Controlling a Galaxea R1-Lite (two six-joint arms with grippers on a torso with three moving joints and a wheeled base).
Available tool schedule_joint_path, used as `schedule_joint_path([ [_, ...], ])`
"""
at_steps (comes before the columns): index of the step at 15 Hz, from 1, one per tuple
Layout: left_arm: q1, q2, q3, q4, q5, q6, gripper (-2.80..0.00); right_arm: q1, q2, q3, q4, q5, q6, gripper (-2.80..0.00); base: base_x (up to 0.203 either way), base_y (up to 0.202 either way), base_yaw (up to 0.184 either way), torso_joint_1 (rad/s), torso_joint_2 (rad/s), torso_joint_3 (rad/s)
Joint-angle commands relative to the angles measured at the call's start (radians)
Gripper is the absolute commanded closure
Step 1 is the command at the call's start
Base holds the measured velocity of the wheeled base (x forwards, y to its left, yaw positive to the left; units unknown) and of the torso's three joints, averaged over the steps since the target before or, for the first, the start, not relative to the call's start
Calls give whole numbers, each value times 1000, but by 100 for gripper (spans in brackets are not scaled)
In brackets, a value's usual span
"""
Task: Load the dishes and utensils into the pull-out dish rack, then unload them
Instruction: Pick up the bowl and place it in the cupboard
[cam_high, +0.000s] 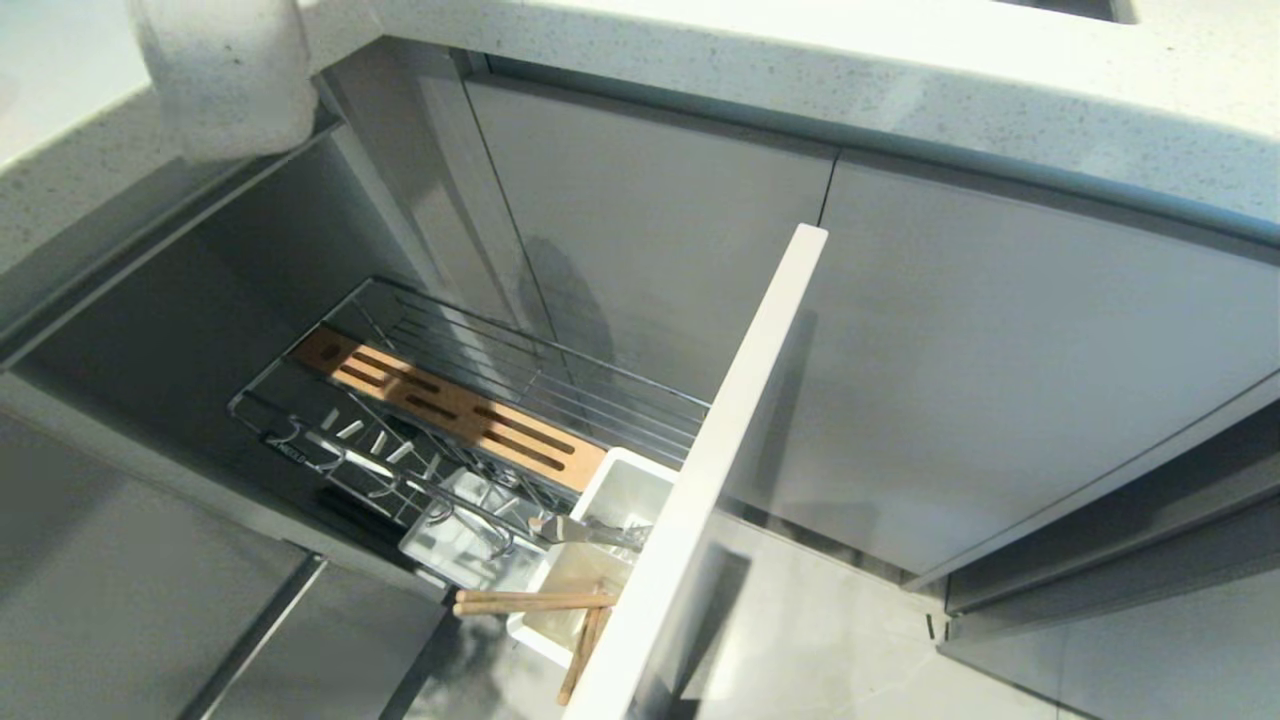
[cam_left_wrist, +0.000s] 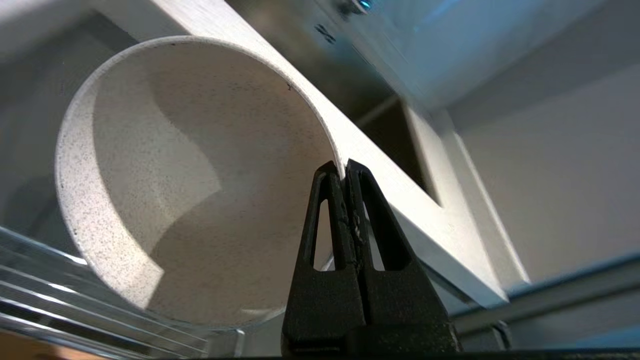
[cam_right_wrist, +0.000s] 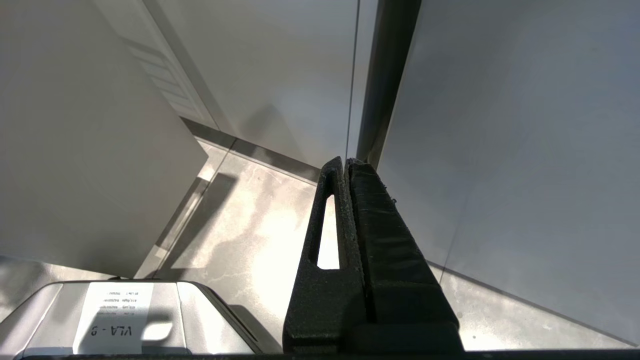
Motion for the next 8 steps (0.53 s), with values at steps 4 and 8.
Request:
schedule_joint_path([
  [4,-33,38,75,-26,9,-136,0,0,1,2,0,0,0,0,0,0,0,0,0,0],
  [8,-29,92,157,1,2,-199,0,0,1,2,0,0,0,0,0,0,0,0,0,0],
])
